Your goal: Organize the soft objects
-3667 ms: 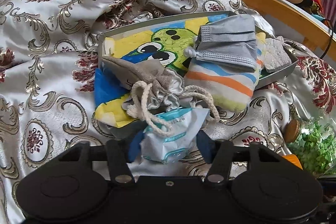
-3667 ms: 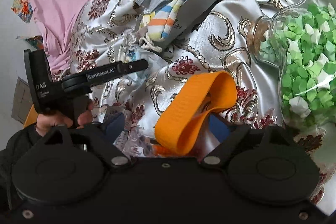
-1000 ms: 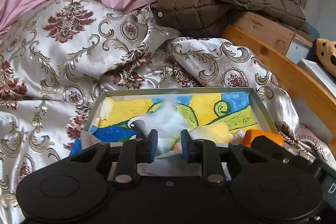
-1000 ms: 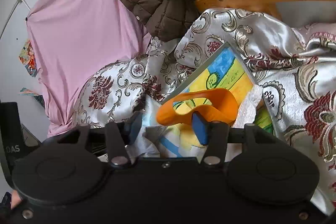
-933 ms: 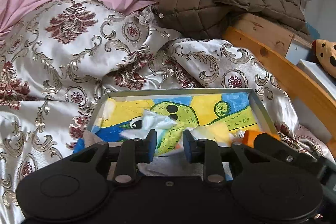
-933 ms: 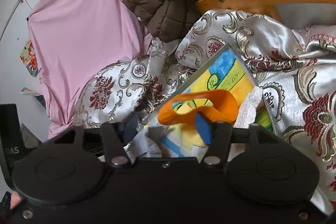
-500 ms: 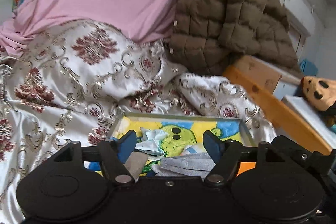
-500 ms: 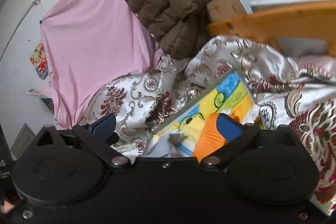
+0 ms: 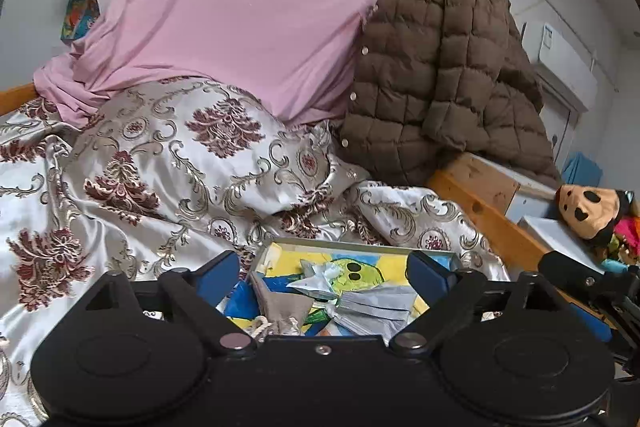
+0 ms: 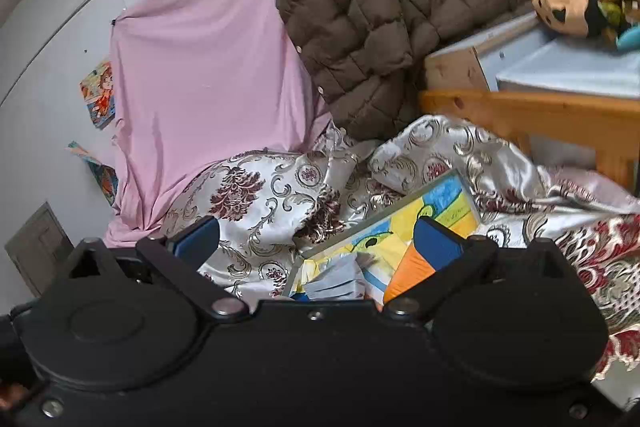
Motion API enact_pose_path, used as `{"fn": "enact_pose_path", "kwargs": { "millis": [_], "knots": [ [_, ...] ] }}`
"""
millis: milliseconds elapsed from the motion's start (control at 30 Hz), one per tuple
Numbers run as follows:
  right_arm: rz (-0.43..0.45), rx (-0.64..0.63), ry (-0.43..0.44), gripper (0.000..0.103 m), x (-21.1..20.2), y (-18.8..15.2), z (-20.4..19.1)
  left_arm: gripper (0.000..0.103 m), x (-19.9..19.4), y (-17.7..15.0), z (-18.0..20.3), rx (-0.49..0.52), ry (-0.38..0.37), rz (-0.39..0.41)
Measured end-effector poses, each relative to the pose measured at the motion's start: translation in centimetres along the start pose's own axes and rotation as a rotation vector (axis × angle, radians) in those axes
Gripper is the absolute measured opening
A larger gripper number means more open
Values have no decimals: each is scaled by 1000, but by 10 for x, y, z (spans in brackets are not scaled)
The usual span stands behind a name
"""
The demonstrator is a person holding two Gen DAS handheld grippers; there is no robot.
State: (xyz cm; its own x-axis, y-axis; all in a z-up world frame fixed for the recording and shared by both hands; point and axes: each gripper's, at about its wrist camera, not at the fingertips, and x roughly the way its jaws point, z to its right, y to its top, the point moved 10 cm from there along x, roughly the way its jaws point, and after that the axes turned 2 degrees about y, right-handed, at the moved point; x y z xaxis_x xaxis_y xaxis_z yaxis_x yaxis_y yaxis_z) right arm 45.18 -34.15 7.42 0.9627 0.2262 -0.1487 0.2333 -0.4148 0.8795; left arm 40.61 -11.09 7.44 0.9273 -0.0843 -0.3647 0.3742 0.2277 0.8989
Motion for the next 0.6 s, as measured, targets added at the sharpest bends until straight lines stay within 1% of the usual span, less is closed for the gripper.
{"fn": "enact_pose_path", "kwargs": {
  "millis": [100,233,400,600],
  "knots": [
    [18,-27,7,102,-15,4,-12,99,-14,2,-6,-4,-1,14],
    [36,-61,6,103,-35,8,-25,102,-34,4,-10,-9,-14,40],
    [56,-104,-3,102,-63,10,-41,102,-54,2,-12,-14,-33,58],
    [80,-154,-18,103,-90,4,-56,102,-74,-5,-17,-8,-49,75]
  ]
}}
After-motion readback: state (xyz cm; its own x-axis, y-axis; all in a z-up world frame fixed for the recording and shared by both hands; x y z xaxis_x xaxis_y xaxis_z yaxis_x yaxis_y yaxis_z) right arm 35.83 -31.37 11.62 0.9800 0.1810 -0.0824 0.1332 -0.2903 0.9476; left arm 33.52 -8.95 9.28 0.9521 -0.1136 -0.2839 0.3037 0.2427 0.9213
